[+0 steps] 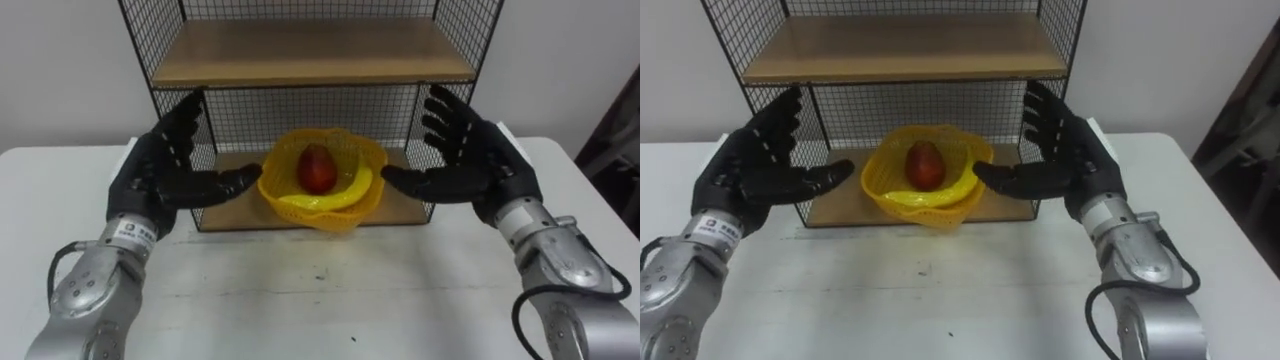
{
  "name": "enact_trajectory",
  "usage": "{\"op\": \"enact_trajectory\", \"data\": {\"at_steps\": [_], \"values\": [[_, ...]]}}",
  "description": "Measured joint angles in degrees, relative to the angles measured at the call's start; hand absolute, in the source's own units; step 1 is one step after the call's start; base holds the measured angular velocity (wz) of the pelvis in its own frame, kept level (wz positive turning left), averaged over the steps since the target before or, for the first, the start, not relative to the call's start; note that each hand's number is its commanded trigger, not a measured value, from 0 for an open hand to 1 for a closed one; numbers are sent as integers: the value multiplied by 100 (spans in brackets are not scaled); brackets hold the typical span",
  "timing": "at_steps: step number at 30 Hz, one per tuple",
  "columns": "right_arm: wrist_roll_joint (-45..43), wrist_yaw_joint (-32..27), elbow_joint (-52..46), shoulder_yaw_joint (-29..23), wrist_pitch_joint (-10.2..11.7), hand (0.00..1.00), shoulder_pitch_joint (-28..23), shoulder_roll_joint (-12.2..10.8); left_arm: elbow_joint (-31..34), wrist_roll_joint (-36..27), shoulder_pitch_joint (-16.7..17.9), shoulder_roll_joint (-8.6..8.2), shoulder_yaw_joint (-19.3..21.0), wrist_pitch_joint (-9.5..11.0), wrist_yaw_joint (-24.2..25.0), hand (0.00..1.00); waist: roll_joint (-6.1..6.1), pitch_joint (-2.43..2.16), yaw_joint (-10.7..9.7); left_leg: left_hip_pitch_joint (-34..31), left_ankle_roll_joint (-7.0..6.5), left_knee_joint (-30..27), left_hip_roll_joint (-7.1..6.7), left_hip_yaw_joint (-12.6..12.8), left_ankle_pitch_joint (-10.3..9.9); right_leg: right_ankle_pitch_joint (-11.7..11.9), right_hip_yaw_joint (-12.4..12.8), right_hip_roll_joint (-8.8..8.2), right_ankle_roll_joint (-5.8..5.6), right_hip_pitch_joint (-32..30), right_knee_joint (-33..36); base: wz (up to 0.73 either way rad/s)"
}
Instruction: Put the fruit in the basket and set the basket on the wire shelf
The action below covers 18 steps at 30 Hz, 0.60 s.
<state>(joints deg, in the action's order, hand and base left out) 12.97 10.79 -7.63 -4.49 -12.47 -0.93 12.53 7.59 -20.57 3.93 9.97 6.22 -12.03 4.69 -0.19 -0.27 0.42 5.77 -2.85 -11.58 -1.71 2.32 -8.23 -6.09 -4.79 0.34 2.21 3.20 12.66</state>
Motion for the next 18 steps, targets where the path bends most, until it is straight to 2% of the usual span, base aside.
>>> {"op": "enact_trajectory", "data": {"at_steps": [2,4,7,10,15,17,18], "values": [[-73,5,-225,-158,51,0,-231,1,137,-16,238,0,111,52,123,0,15,-10,-3,-3,-2,12,1,11,-1,-24,16,1,30,-4,10,-7],[-79,-11,-452,-504,202,0,-600,19,393,-12,686,2,283,180,290,0,11,-3,-16,-5,-1,17,2,17,-1,-26,27,6,32,-18,8,0],[-85,-122,-452,-953,260,0,-874,43,515,-3,1090,5,463,245,392,0,7,-1,-22,-1,-7,16,2,17,-5,-27,43,12,31,-16,8,0],[-79,-231,-523,-1254,267,0,-1128,71,537,70,1212,18,591,282,460,0,-9,17,-12,-12,-33,17,9,27,-25,-32,120,43,27,-27,3,0],[-48,-325,-717,-1382,268,0,-1310,142,740,78,1282,23,848,284,509,0,2,32,-12,-19,-19,18,30,66,-35,-32,178,71,25,-51,2,-6],[-71,-415,-972,-1585,268,0,-1404,158,1004,54,1418,69,1119,286,562,0,1,26,2,-59,-18,18,31,65,-36,-32,186,74,25,-112,12,-2],[-79,-492,-1177,-1744,271,0,-1487,199,1171,-58,1490,108,1388,316,554,0,2,29,3,-65,-17,19,32,61,-35,-31,185,76,27,-134,9,0]]}}
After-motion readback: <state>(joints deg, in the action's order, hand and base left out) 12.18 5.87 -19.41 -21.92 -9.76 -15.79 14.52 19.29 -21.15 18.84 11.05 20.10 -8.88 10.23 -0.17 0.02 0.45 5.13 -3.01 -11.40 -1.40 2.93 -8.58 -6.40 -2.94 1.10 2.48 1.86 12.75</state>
